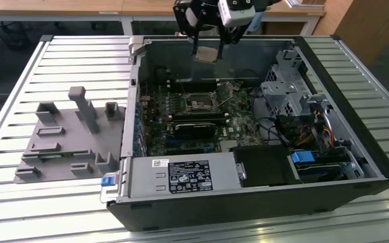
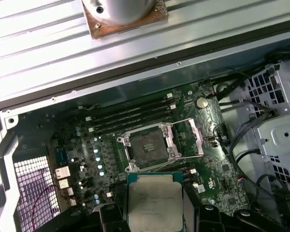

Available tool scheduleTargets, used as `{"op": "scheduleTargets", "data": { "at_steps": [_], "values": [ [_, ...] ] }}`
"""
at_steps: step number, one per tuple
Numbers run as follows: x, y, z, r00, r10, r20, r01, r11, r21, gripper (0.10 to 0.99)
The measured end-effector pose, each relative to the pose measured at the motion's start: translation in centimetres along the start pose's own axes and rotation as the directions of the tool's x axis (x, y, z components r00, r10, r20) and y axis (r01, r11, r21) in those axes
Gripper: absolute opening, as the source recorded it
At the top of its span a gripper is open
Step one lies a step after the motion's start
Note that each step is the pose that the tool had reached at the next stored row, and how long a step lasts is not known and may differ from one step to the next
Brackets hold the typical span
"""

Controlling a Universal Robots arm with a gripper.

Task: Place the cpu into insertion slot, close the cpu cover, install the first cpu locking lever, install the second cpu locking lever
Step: 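Place the cpu into insertion slot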

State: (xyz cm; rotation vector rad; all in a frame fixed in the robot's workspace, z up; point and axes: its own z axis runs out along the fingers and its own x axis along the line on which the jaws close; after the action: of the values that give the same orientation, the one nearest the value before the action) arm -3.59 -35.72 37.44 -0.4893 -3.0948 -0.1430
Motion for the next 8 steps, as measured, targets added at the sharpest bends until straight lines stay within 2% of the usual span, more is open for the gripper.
{"op": "scheduleTargets", "data": {
  "at_steps": [3, 8],
  "values": [
    [0.0, -0.01, 0.07, 0.9986, 0.052, 0.0047, -0.052, 0.9986, -0.001, 0.541],
    [0.0, -0.01, 0.18, 0.9907, 0.135, 0.0119, -0.135, 0.9908, -0.003, 0.541]
  ]
}}
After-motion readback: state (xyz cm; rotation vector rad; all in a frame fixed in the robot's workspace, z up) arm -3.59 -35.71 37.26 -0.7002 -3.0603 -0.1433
